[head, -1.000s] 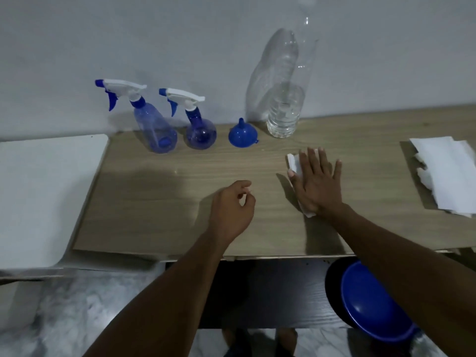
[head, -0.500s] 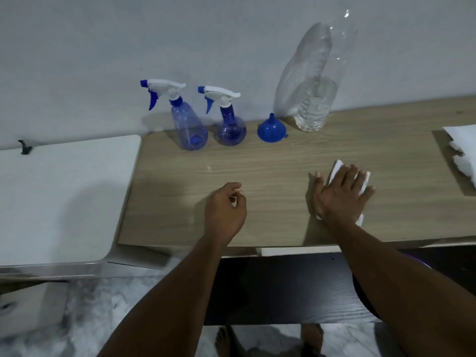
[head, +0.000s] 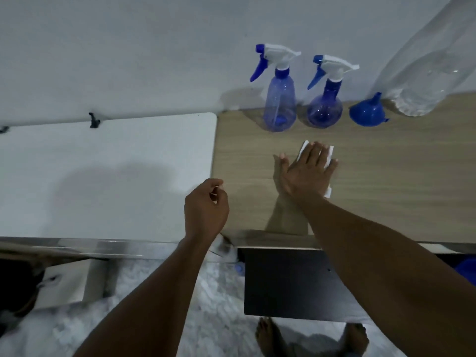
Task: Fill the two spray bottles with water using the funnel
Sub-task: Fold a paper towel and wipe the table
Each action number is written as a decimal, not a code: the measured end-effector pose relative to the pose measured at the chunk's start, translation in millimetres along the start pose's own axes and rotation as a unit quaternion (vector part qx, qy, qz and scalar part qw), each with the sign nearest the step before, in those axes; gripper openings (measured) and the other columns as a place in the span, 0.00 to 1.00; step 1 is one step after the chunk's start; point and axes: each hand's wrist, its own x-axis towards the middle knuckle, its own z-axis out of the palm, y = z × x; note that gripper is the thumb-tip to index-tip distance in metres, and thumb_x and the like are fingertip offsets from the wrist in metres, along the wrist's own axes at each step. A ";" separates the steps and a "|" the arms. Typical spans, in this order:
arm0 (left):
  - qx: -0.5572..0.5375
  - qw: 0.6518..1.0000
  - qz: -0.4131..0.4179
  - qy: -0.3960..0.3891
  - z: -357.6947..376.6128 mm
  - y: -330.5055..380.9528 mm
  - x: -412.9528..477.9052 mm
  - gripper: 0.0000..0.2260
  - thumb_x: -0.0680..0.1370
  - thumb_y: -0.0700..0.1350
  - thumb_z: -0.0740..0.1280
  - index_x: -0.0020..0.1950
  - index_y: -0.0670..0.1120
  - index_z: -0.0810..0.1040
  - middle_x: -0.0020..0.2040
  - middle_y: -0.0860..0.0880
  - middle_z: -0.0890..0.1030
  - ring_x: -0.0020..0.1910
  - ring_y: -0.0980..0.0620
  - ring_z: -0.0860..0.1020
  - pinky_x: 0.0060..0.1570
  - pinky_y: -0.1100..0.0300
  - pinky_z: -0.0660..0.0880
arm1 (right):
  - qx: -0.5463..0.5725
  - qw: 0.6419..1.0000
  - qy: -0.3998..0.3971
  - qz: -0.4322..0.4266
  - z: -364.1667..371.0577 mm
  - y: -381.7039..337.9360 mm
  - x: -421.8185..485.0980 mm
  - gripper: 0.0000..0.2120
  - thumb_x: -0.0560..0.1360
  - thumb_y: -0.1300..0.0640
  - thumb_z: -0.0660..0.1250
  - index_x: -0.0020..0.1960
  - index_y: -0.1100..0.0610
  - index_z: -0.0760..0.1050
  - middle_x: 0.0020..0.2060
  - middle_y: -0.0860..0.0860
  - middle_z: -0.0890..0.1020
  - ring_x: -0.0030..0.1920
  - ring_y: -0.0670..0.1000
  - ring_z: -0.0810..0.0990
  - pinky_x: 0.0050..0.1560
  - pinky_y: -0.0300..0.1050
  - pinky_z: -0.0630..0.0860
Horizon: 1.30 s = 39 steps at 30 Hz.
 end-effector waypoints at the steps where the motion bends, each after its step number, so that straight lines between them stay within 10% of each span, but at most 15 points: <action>1: -0.009 1.000 0.000 0.006 -4.7 -6.9 1.9 0.09 0.78 0.42 0.66 0.55 0.48 0.83 0.44 0.53 0.84 0.41 0.58 0.80 0.46 0.67 0.76 | 0.004 1.000 -0.010 -0.010 4.1 -15.9 -4.8 0.43 0.78 0.33 0.41 0.80 0.64 0.51 0.80 0.61 0.55 0.81 0.60 0.48 0.77 0.66 0.44; 16: -0.034 0.999 0.002 -0.003 -26.0 -24.5 -1.1 0.09 0.77 0.42 0.65 0.53 0.49 0.83 0.40 0.54 0.83 0.39 0.58 0.80 0.44 0.66 0.74 | -0.036 0.984 -0.068 -0.163 13.8 -52.1 -24.6 0.41 0.78 0.33 0.37 0.81 0.58 0.47 0.81 0.57 0.49 0.81 0.58 0.44 0.76 0.67 0.40; 27: -0.113 0.979 -0.161 0.049 -26.5 -23.2 -17.6 0.13 0.75 0.52 0.61 0.47 0.50 0.84 0.40 0.53 0.85 0.42 0.51 0.84 0.51 0.48 0.80 | -0.095 0.843 -0.098 -0.521 10.7 -36.3 -88.0 0.39 0.79 0.31 0.35 0.82 0.53 0.45 0.82 0.51 0.48 0.81 0.52 0.46 0.77 0.64 0.41; 39: -0.121 0.986 -0.116 0.023 65.9 76.0 -76.0 0.09 0.78 0.46 0.62 0.45 0.48 0.83 0.38 0.51 0.83 0.40 0.52 0.82 0.44 0.56 0.79 | -0.104 0.898 -0.071 -0.421 -43.0 140.6 -23.8 0.37 0.80 0.31 0.42 0.82 0.52 0.48 0.81 0.49 0.52 0.81 0.50 0.49 0.77 0.64 0.46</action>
